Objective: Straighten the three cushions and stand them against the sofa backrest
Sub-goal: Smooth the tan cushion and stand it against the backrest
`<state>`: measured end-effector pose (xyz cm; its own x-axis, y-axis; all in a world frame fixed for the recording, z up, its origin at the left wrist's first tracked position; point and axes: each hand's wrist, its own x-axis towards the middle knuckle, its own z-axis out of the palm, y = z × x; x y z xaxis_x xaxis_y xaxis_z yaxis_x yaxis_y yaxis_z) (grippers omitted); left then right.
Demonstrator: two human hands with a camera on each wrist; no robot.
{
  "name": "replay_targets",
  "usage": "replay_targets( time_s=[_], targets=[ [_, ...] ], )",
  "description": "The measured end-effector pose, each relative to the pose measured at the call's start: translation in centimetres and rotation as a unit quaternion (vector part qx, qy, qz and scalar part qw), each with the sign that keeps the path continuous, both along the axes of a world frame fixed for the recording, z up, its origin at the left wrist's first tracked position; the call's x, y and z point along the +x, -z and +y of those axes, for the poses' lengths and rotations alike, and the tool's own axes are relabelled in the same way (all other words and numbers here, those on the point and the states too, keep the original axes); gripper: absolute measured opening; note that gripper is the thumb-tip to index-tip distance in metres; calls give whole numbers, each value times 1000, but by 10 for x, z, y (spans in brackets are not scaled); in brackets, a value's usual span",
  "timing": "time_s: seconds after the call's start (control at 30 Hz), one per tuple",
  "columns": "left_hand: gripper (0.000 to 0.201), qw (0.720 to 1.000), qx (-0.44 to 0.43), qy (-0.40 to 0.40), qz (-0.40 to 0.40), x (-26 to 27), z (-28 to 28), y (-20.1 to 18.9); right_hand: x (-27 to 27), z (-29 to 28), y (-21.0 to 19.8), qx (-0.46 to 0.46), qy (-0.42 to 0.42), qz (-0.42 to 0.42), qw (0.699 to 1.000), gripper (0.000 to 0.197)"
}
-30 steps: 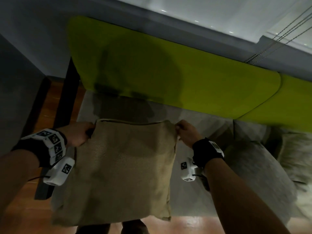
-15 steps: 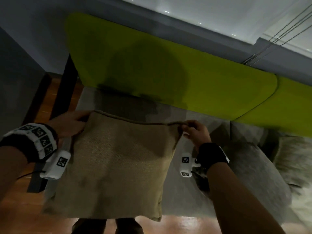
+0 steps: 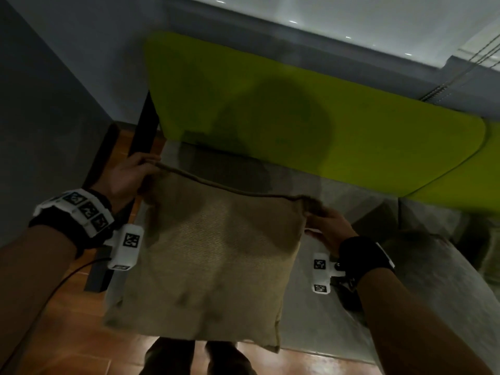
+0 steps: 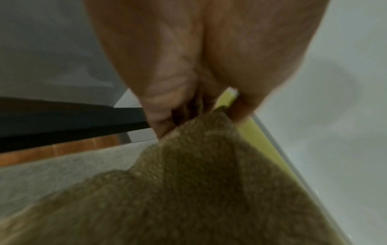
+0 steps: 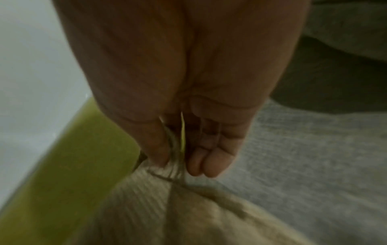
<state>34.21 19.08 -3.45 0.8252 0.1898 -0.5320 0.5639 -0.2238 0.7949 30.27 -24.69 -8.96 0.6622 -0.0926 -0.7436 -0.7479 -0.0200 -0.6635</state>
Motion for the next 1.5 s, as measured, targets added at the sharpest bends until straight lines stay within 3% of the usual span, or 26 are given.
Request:
replay_targets(
  time_s=[0.07, 0.1, 0.23, 0.3, 0.37, 0.4, 0.47, 0.57, 0.63, 0.7, 0.8, 0.93, 1.0, 1.1, 1.17, 1.23, 1.3, 1.33, 1.5],
  targets=[
    [23, 999, -16, 29, 19, -6, 2, 4, -2, -2, 2, -11, 15, 10, 1000, 28],
    [13, 999, 0, 35, 21, -9, 5, 6, -2, -2, 1, -11, 43, 7, 999, 27],
    [17, 986, 158, 48, -13, -19, 22, 13, -8, 9, 0, -53, 97, -14, 994, 24],
    [26, 982, 184, 30, -3, -24, 27, 14, -13, 17, -1, -44, 100, -13, 994, 33],
    [23, 995, 95, -17, 20, -23, 25, 14, -19, 20, -4, 18, 103, 22, 994, 38],
    [19, 998, 14, -45, 41, -21, 21, 12, -23, 20, -6, 47, 99, 43, 993, 36],
    [20, 992, -57, -50, 99, -21, 13, 6, -30, 14, -3, 69, 73, 53, 994, 28],
    [14, 996, 10, 64, 67, -25, 6, 10, -33, 1, 2, 28, 61, 40, 997, 21],
    [22, 988, 68, 131, 30, -22, 7, 11, -31, -4, 1, 1, 61, 42, 997, 19],
    [25, 989, 90, 112, 19, -13, 9, 17, -29, -6, 2, -41, 50, 42, 997, 18],
    [23, 994, 102, 11, 32, -1, 9, 25, -25, -3, -1, -160, 3, 32, 987, 16],
    [6, 959, 280, 38, -22, 5, -10, 16, -18, 19, -9, -353, -115, -13, 928, 26],
    [32, 948, 291, 108, -71, 5, -21, 12, -16, 31, -17, -393, -161, -113, 898, 40],
    [65, 920, 246, 266, -146, -2, -41, 3, -20, 55, -32, -426, -345, -224, 806, 62],
    [75, 884, 236, 380, -131, -15, -52, 3, -26, 77, -35, -422, -467, -263, 731, 70],
    [87, 829, 255, 481, -127, -28, -60, 13, -34, 94, -25, -393, -533, -312, 681, 67],
    [94, 770, 303, 551, -106, -42, -61, 28, -37, 101, -5, -379, -561, -320, 663, 68],
    [95, 757, 322, 561, -93, -46, -58, 39, -36, 101, 5, -379, -573, -312, 656, 69],
    [106, 753, 341, 563, -17, -48, -43, 67, -23, 98, 37, -377, -592, -290, 651, 72]
  ],
)
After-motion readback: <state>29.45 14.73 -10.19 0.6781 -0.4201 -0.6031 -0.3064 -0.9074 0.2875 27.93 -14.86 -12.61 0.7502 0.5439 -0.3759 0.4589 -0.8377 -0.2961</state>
